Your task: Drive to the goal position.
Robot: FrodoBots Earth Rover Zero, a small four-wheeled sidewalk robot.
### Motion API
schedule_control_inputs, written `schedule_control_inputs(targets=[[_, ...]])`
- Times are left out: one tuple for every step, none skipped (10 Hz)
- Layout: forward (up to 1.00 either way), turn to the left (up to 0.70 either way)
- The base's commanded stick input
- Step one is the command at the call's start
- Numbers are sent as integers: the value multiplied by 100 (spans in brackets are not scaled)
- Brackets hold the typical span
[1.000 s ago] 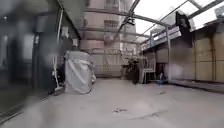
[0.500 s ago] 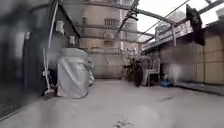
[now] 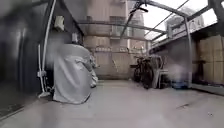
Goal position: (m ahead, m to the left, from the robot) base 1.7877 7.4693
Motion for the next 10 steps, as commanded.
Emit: schedule_control_inputs(targets=[[70, 0], [70, 0], [70, 0], [70, 0], [70, 0], [30, 0], [0, 0], [0, -15], [0, -45], [0, -45]])
